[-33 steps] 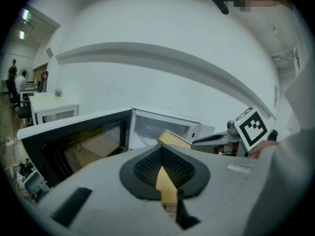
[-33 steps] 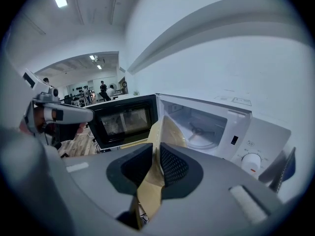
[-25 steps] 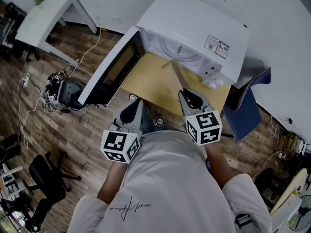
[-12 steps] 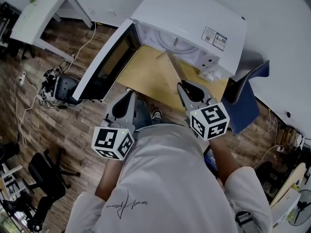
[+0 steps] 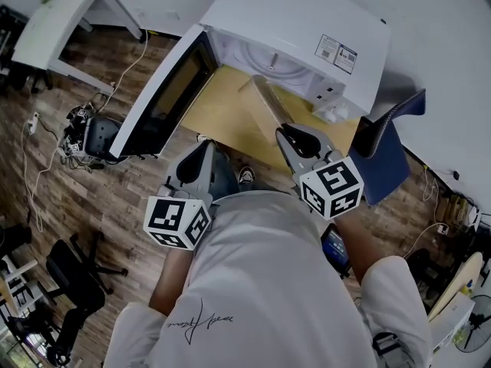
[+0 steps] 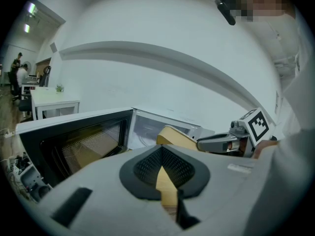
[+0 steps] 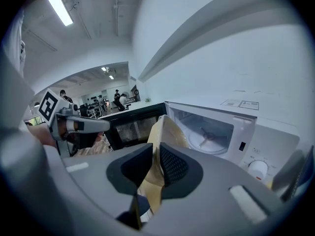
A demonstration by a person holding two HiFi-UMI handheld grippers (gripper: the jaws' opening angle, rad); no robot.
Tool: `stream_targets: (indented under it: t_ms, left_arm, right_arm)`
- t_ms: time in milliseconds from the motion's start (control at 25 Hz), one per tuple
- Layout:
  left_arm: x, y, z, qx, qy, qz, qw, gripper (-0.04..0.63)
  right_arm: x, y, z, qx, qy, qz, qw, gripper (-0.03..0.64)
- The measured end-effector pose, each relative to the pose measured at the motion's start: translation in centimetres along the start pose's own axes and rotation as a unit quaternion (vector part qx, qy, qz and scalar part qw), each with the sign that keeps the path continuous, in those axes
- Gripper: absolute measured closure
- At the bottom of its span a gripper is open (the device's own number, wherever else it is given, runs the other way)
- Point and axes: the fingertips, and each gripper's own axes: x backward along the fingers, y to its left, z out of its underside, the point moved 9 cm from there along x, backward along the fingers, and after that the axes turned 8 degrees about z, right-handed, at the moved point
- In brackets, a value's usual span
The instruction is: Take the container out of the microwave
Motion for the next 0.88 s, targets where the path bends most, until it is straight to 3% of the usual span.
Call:
stream_targets:
  t_ms: [880]
  left_arm:
    - [-1.2, -0.7, 0.1, 0.001, 0.006, -0.001, 1.0, 0.597]
  right_arm:
    - [0.1, -1.4, 0.4, -0.001, 0.012, -0.008, 1.0, 0.558]
